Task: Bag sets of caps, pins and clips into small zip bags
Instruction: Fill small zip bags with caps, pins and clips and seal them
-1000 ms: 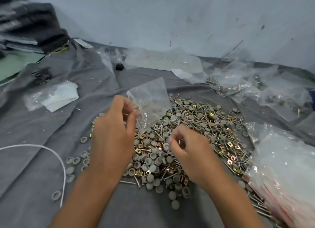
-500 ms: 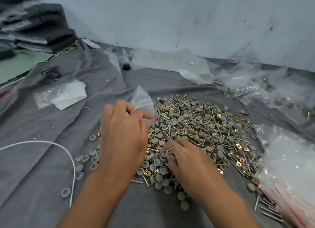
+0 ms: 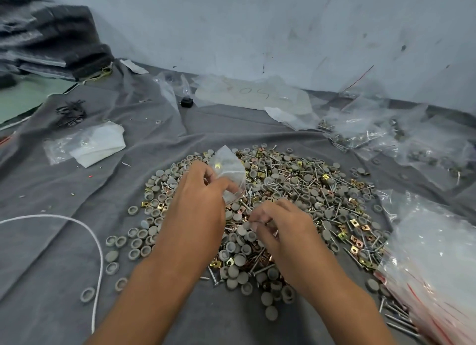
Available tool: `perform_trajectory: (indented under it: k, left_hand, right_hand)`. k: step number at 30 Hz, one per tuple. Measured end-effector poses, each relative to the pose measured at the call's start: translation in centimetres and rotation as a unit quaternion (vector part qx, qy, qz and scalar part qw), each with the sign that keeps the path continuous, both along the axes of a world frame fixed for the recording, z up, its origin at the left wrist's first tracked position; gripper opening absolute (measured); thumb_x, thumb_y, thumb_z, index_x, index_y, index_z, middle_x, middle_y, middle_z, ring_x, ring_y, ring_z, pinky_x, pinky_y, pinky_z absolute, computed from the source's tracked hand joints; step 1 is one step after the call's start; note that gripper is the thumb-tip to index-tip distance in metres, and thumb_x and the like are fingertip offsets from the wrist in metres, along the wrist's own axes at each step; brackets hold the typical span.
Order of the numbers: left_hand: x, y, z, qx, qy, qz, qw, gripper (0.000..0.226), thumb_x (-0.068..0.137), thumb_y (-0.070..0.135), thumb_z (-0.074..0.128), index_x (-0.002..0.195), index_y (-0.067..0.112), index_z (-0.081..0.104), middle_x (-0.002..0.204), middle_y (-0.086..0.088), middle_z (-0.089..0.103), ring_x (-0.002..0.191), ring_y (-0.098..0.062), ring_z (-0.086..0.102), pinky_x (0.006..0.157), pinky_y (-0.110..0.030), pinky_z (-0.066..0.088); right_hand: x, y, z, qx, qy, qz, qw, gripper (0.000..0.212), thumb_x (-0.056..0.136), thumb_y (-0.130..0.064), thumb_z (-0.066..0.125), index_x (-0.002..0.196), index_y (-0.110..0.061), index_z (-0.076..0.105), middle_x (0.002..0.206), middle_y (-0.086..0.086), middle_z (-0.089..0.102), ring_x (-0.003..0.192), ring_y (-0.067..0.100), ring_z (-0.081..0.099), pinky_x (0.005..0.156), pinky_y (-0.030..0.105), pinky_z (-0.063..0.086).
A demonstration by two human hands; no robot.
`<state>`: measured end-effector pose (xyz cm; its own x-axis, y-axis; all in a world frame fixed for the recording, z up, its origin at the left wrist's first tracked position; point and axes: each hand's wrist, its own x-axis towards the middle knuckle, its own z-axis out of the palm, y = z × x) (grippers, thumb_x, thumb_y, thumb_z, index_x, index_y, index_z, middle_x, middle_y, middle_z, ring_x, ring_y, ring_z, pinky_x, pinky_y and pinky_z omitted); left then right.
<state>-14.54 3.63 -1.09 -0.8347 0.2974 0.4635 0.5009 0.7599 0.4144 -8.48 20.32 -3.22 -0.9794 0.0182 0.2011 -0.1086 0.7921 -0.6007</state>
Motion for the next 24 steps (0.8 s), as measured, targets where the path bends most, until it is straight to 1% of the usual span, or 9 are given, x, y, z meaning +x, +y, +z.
perform_trajectory:
  k: [3,5,9,13,16,18,20,22,24]
  left_hand:
    - [0.1,0.2,-0.1,-0.002,-0.001,-0.009,1.000,0.043,0.078,-0.013,0.069,0.104,0.021,0.073,0.098,0.009,0.038,0.088,-0.012,0.046,0.067,-0.031,0.052]
    - [0.2,0.4,-0.2,0.002,-0.004,-0.026,1.000,0.036,0.084,-0.007,0.067,0.107,0.021,0.071,0.103,0.010,0.044,0.092,-0.010,0.049,0.072,-0.029,0.053]
    - [0.3,0.8,0.1,0.030,-0.033,-0.050,0.998,0.025,0.091,0.015,0.065,0.115,0.025,0.065,0.103,0.017,0.049,0.079,0.003,0.049,0.066,-0.008,0.039]
    - [0.3,1.0,0.0,0.042,-0.064,-0.054,0.996,0.041,0.088,0.022,0.071,0.127,0.027,0.060,0.099,0.018,0.052,0.078,0.003,0.049,0.071,-0.012,0.040]
    - [0.5,1.2,-0.1,0.043,-0.080,-0.060,0.994,0.043,0.089,0.028,0.070,0.130,0.029,0.059,0.101,0.017,0.050,0.077,0.002,0.047,0.074,-0.018,0.044]
    - [0.6,1.3,-0.1,0.055,-0.089,-0.071,0.992,0.044,0.088,0.031,0.070,0.130,0.029,0.059,0.104,0.018,0.048,0.075,0.004,0.046,0.074,-0.016,0.042]
    - [0.7,1.5,-0.1,0.058,-0.093,-0.080,0.991,0.042,0.087,0.032,0.070,0.128,0.032,0.059,0.107,0.020,0.044,0.076,0.006,0.047,0.072,-0.013,0.039]
    - [0.8,1.7,0.0,0.067,-0.099,-0.092,0.989,0.036,0.088,0.031,0.069,0.123,0.035,0.061,0.108,0.022,0.043,0.077,0.007,0.048,0.071,-0.011,0.038]
    - [0.9,1.8,0.1,0.086,-0.104,-0.102,0.986,0.033,0.088,0.027,0.068,0.119,0.037,0.062,0.107,0.024,0.042,0.079,0.008,0.050,0.069,-0.011,0.040]
  right_hand:
    - [-0.3,0.2,0.0,-0.011,-0.005,-0.008,1.000,0.014,0.100,-0.028,0.058,0.093,-0.040,0.058,0.099,-0.017,0.052,0.089,0.001,0.053,0.076,0.017,0.046]
    - [-0.4,0.2,0.3,-0.066,-0.001,-0.024,0.998,0.016,0.101,-0.027,0.057,0.090,-0.039,0.057,0.099,-0.016,0.054,0.090,0.001,0.053,0.075,0.015,0.044]
    - [-0.6,-0.1,1.6,-0.153,0.055,-0.045,0.986,0.013,0.101,-0.029,0.057,0.090,-0.036,0.058,0.094,-0.012,0.058,0.083,0.004,0.056,0.069,0.013,0.041]
    - [-0.5,-0.4,1.7,-0.162,0.060,-0.049,0.984,0.006,0.098,-0.026,0.064,0.096,-0.032,0.064,0.096,-0.014,0.062,0.085,0.002,0.062,0.071,0.013,0.046]
    - [-0.3,-0.8,1.9,-0.216,0.105,-0.059,0.969,0.014,0.090,-0.027,0.075,0.099,-0.032,0.065,0.091,-0.017,0.067,0.085,0.001,0.068,0.068,0.012,0.051]
    - [-0.3,-1.1,2.0,-0.190,0.155,-0.061,0.967,0.015,0.087,-0.025,0.078,0.094,-0.029,0.066,0.088,-0.018,0.069,0.086,0.000,0.069,0.070,0.012,0.052]
    - [-0.2,-1.3,1.9,-0.123,0.204,-0.055,0.970,0.011,0.087,-0.023,0.078,0.093,-0.025,0.069,0.087,-0.019,0.069,0.087,0.001,0.068,0.073,0.016,0.053]
    - [-0.1,-1.4,1.7,-0.051,0.238,-0.050,0.969,0.010,0.088,-0.020,0.077,0.097,-0.022,0.073,0.093,-0.015,0.071,0.089,0.002,0.067,0.077,0.025,0.055]
    - [-0.2,-1.3,1.4,-0.024,0.255,-0.050,0.965,0.012,0.088,-0.016,0.078,0.100,-0.018,0.075,0.098,-0.010,0.072,0.092,0.003,0.066,0.080,0.027,0.055]
